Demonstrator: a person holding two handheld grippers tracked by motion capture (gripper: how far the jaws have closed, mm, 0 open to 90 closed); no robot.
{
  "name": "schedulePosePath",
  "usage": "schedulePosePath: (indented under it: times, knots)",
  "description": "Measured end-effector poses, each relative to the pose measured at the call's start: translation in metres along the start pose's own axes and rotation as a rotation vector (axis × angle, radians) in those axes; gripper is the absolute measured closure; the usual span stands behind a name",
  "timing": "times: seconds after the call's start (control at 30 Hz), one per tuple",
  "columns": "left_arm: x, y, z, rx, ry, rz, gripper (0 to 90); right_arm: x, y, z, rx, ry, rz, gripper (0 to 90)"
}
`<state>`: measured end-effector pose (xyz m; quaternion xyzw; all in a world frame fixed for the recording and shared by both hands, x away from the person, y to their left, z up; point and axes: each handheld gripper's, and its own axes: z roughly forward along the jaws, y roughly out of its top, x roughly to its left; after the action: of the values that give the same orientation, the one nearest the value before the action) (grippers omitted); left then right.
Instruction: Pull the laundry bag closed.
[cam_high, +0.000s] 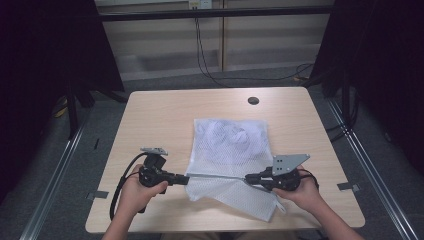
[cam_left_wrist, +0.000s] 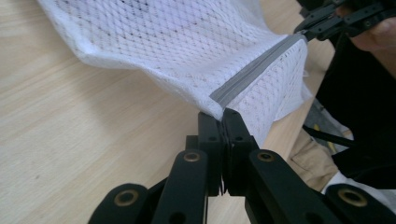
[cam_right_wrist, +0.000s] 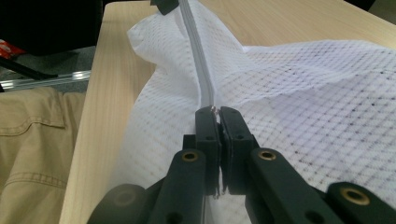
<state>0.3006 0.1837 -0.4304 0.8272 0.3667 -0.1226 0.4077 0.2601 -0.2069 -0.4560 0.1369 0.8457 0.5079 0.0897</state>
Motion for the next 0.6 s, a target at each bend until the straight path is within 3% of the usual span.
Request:
schedulePosePath:
  times: [0.6]
  knots:
    - [-0.0005,-0.0013,-0.0009,-0.005,0.006,-0.009,88.3,-0.0021,-0.0044,-0.0096,-0.005,-0.012,0.004,86.9]
